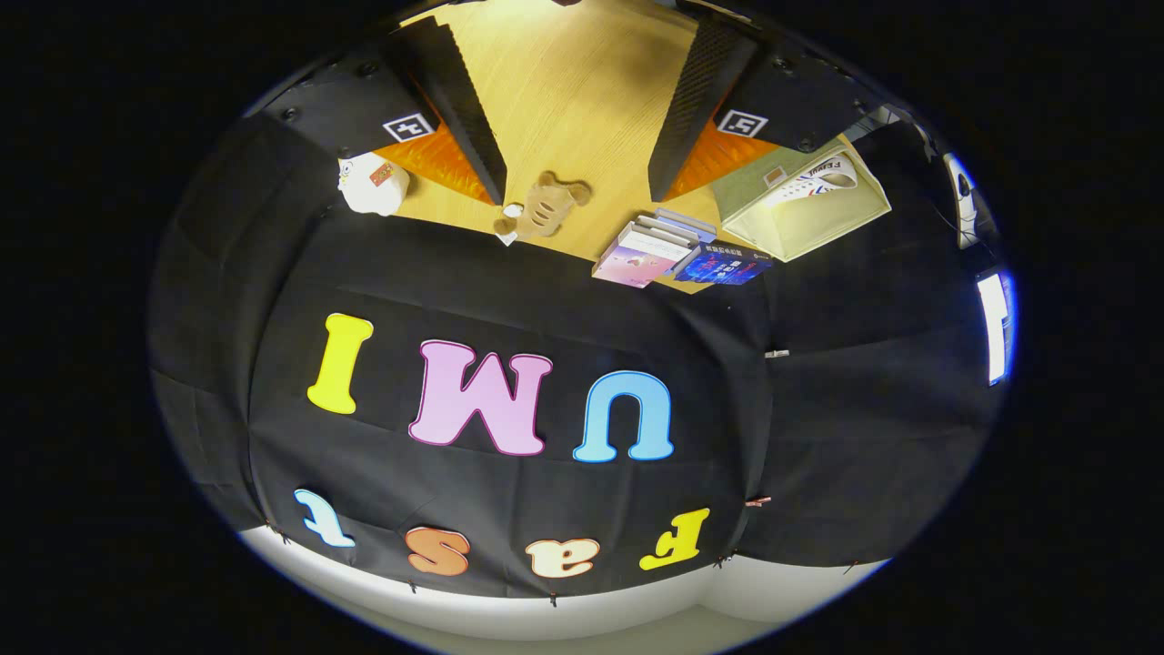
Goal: Open the storage box then place both shoes into the box .Put the left shoe in first, then the right shoe, with the right side of both shoes facing outward in a uniform manner.
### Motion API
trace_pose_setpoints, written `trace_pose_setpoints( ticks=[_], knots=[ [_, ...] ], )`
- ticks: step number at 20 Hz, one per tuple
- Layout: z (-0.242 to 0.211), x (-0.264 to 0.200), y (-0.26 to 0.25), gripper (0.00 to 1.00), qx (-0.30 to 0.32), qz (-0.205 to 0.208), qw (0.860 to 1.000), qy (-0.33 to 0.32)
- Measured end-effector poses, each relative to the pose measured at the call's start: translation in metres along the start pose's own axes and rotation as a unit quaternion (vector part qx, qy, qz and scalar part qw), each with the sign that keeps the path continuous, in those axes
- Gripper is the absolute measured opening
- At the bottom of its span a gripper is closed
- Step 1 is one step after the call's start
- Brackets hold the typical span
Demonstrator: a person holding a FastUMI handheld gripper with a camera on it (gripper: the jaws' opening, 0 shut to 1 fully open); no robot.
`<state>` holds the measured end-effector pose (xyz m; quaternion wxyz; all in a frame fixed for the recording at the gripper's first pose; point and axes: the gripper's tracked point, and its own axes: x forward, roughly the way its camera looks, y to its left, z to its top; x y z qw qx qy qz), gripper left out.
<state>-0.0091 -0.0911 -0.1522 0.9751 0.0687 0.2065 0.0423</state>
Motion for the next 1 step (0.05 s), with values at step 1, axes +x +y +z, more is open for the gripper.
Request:
trace_pose_setpoints(
  ticks=[1],
  knots=[
    [0.0002, -0.0012, 0.0005, 0.96, 0.001, 0.001, 1.0, 0.0]
  ],
)
